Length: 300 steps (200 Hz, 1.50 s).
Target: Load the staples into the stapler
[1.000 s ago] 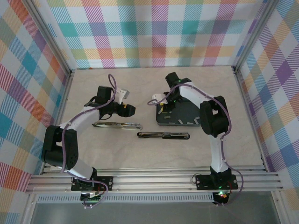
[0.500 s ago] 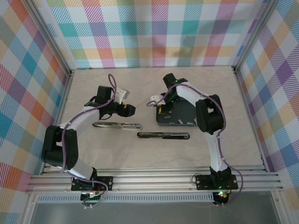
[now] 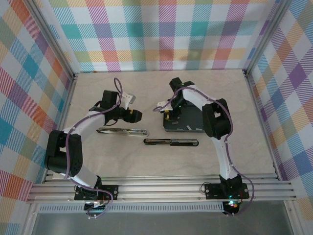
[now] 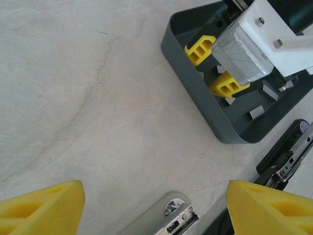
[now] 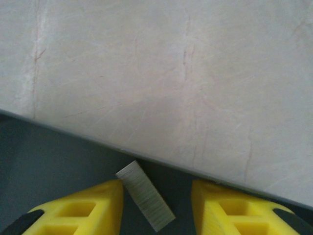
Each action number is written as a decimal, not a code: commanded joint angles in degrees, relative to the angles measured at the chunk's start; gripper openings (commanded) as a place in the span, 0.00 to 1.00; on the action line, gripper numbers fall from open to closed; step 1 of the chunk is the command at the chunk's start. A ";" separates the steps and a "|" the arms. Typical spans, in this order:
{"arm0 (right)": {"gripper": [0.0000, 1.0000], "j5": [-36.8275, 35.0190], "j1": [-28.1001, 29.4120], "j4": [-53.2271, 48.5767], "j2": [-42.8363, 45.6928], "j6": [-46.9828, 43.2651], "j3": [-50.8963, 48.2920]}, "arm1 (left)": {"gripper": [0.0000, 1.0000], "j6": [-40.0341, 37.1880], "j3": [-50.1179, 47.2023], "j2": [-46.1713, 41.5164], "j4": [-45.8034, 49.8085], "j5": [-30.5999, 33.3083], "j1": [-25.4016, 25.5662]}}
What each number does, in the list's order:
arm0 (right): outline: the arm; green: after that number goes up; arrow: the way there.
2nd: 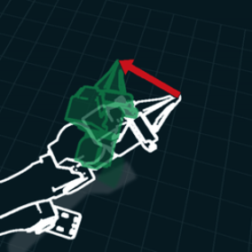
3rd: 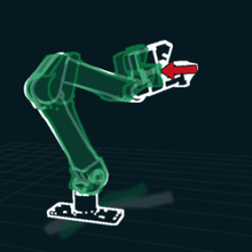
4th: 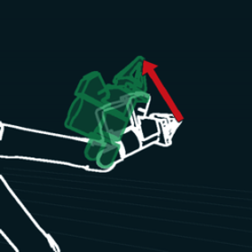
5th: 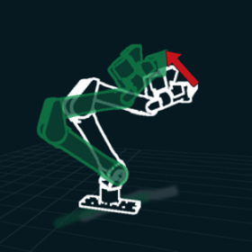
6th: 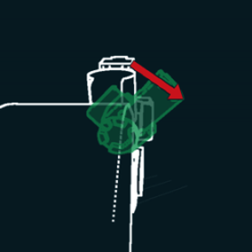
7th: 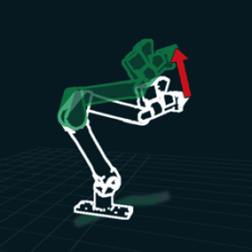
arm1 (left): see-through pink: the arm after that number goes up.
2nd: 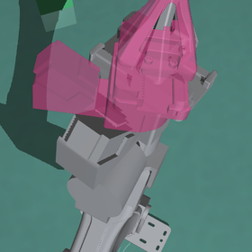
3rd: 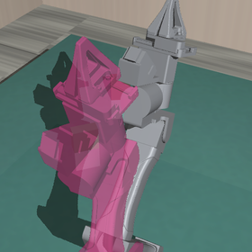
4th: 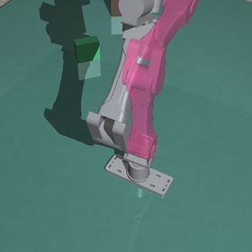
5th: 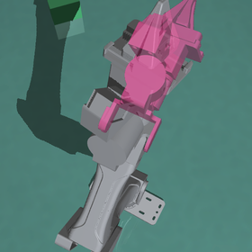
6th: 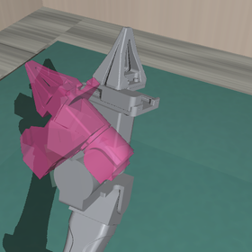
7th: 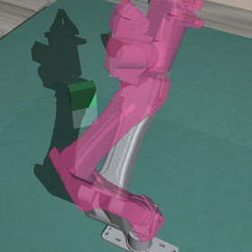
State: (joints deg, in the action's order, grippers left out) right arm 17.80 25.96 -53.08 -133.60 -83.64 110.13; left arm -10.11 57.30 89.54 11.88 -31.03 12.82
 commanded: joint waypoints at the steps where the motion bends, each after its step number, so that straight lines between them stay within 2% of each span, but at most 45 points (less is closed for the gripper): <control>1: 0.42 1.45 0.32 -3.96 -0.97 -2.11 1.48 | 0.76 -0.05 1.92 0.37 0.33 -1.47 -0.69; 90: 0.40 -2.94 0.40 -4.28 -2.10 -0.78 2.29 | 0.76 -0.17 2.03 0.30 0.69 -1.54 -0.69; 158: 0.32 -5.47 0.26 -6.24 -0.90 1.19 2.01 | 0.76 0.00 2.21 0.14 0.71 -1.67 -0.70; 199: 0.24 -6.70 -0.02 -7.79 0.06 2.72 1.63 | 0.76 0.09 2.22 -0.02 0.77 -1.74 -0.69; 300: 0.23 -10.08 -3.79 -8.30 5.45 6.88 -3.88 | 0.76 0.32 2.29 -0.33 0.78 -2.09 -0.69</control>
State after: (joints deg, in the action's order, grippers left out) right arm 8.45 23.00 -59.24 -131.20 -78.39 107.63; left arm -10.09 58.02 89.54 12.05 -31.09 12.82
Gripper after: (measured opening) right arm 0.232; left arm 0.761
